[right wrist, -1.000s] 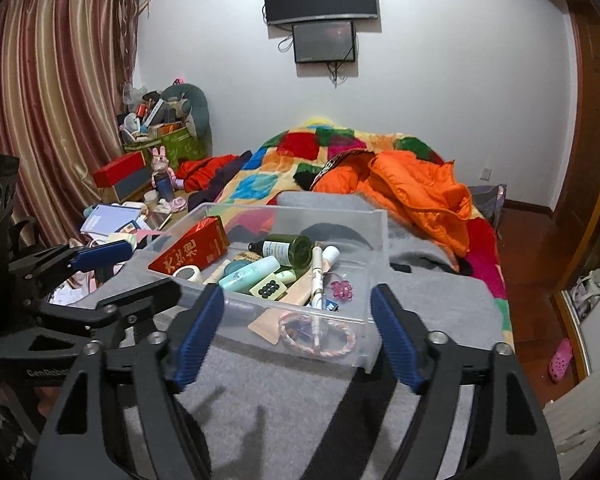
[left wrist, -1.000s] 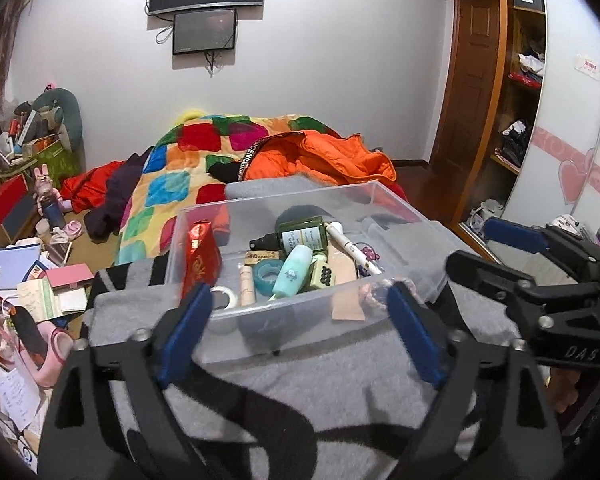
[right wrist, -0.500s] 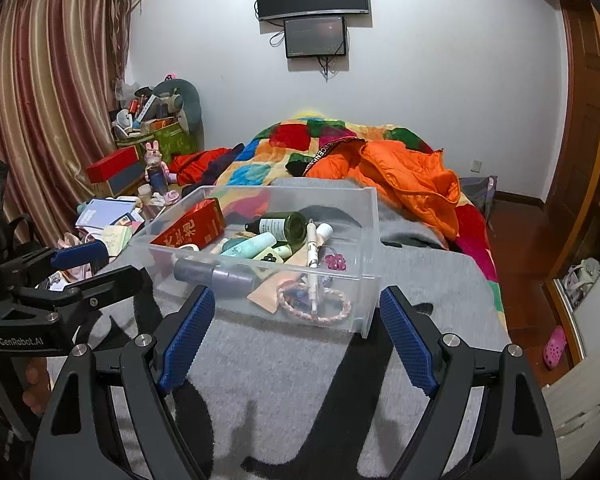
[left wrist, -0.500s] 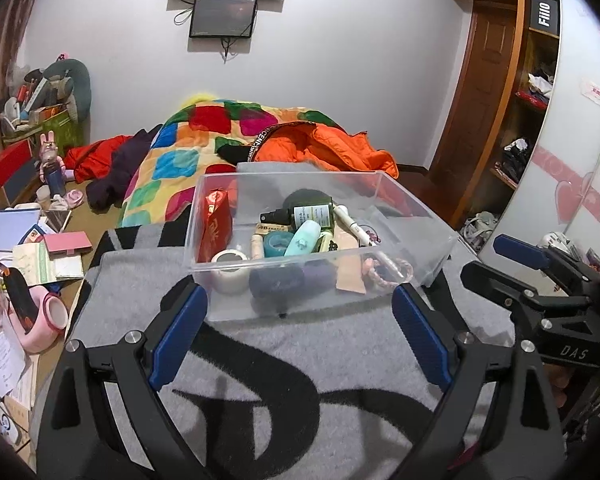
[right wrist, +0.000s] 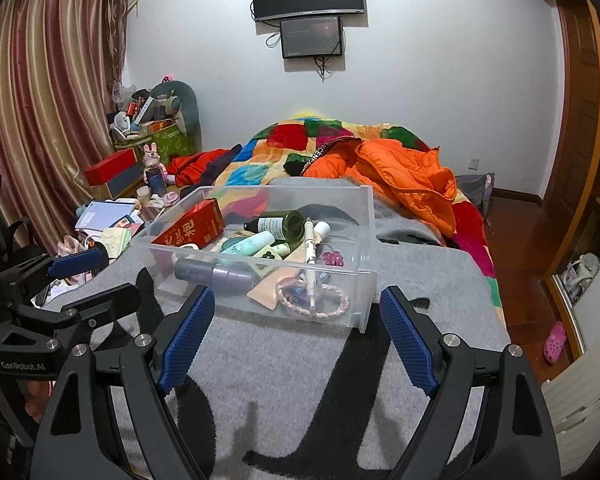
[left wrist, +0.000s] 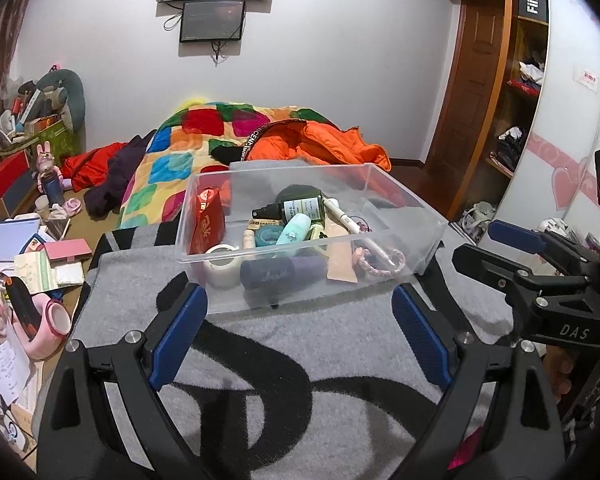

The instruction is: Organize objects

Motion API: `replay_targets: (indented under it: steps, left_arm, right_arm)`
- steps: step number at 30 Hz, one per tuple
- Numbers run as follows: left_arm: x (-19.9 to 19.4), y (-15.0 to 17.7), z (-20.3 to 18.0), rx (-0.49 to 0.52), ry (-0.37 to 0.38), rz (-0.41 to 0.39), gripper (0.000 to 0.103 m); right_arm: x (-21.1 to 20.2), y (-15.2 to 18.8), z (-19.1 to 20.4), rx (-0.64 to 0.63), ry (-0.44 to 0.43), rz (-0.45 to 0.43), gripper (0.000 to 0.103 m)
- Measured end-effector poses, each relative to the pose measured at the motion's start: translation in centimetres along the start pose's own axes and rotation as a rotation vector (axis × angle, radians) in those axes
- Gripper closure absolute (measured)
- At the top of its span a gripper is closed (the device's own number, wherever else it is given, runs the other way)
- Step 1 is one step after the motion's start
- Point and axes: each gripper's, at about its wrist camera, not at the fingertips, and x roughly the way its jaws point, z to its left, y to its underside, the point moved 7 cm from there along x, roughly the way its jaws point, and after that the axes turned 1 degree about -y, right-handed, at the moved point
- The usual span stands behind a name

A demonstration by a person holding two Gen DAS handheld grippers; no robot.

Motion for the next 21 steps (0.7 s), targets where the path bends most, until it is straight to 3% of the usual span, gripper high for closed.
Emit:
replay_targets:
  steps: [21]
  left_arm:
    - [0.17,0.06,-0.21,0.007,-0.012,0.002,0.009]
  right_arm:
    - [-0.16,0.19,0.07,0.007,-0.009,0.005,0.019]
